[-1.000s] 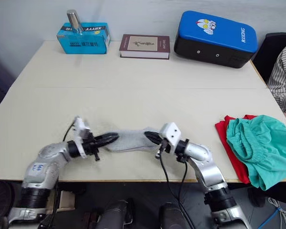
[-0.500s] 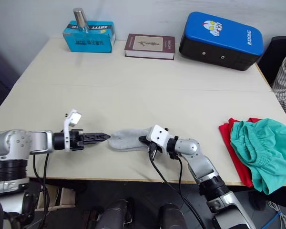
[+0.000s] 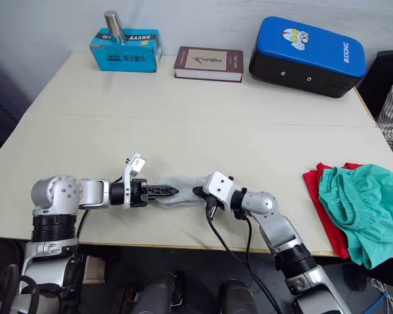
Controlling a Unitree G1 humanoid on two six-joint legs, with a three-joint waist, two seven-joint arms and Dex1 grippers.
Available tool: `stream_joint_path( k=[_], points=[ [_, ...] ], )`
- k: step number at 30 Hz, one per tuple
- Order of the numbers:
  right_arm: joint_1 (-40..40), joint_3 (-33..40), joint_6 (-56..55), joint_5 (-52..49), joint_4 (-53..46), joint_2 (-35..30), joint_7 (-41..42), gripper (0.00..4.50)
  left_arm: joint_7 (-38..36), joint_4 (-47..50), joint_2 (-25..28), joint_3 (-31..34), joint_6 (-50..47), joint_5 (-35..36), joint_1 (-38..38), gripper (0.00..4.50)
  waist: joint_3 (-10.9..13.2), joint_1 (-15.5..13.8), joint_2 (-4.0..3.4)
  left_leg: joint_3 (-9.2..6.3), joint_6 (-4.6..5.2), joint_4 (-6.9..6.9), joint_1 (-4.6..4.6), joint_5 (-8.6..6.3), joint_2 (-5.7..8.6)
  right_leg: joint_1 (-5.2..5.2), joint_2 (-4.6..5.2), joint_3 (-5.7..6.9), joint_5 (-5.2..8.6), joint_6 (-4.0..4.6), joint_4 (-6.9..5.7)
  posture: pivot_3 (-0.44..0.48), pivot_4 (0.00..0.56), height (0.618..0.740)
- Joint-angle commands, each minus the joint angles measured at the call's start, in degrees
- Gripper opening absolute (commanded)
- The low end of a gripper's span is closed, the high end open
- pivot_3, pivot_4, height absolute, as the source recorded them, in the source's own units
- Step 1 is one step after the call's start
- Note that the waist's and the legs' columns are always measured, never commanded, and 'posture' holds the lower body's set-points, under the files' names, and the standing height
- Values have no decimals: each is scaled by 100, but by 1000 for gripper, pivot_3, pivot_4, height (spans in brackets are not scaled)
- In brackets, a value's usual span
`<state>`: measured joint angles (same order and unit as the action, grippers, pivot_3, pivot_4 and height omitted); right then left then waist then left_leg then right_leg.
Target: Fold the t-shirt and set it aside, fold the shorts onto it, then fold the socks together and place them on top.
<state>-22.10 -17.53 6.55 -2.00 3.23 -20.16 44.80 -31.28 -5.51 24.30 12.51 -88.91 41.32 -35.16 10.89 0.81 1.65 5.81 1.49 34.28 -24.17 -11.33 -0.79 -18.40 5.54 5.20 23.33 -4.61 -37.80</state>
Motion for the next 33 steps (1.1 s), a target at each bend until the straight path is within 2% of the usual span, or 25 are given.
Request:
stream_joint_path(
  k=[1,4,6,12,18,20,22,25,29,33],
  points=[
    [214,-32,110,146,-21,-164,-3,0,-59,297,-69,100,195,135,-110,865,0,1,0,0,0,0,0,0,0,0,0,0,0,0,1,0,150,740],
    [355,-53,164,204,-112,-282,-11,0,-51,564,-225,27,353,204,-320,9,0,-52,0,-1,0,1,-1,0,0,2,0,1,0,0,4,0,150,740],
    [434,-62,176,239,-180,-333,-43,0,-87,700,-302,-55,370,248,-419,9,0,-79,1,-1,0,1,-3,-1,1,4,1,0,0,0,10,0,150,740],
    [798,23,390,315,-515,-416,-305,0,-333,757,-487,-916,634,156,-821,9,0,-73,1,1,-1,-1,-2,-1,1,6,-2,-1,0,0,15,0,150,740],
    [1196,63,748,315,-1108,-282,-708,0,-701,122,-704,-1934,1918,-520,-1074,9,0,-77,0,3,-1,-3,-2,-1,1,10,-3,-2,0,0,27,0,150,740],
    [1303,90,924,355,-1330,-266,-863,0,-913,-115,-781,-2150,2734,-837,-1036,9,0,-77,0,3,-2,-4,-3,-1,1,8,-4,-2,0,0,28,0,150,740],
    [1420,144,1087,342,-1556,-263,-977,0,-1192,-324,-794,-2271,3228,-991,-963,676,0,-79,0,4,-2,-5,-4,-1,1,8,-4,-2,0,1,32,0,150,740],
    [1600,253,1287,228,-1916,-314,-1019,0,-1764,-264,-720,-2407,3463,-917,-830,1504,0,-77,0,4,-2,-7,-6,-1,0,8,-4,-2,1,2,37,0,150,740],
    [1988,469,1375,5,-2405,-470,-919,0,-2401,-349,-771,-2356,4718,-1111,-532,2780,0,-80,0,4,-2,-10,-8,-1,0,8,-4,-2,1,2,40,0,150,740],
    [2344,781,1390,-212,-2662,-649,-887,0,-2912,-481,-716,-2287,5475,-1214,-392,4073,1,-82,0,6,0,-10,-10,0,0,8,-3,-2,1,3,45,0,150,740]
  ],
)
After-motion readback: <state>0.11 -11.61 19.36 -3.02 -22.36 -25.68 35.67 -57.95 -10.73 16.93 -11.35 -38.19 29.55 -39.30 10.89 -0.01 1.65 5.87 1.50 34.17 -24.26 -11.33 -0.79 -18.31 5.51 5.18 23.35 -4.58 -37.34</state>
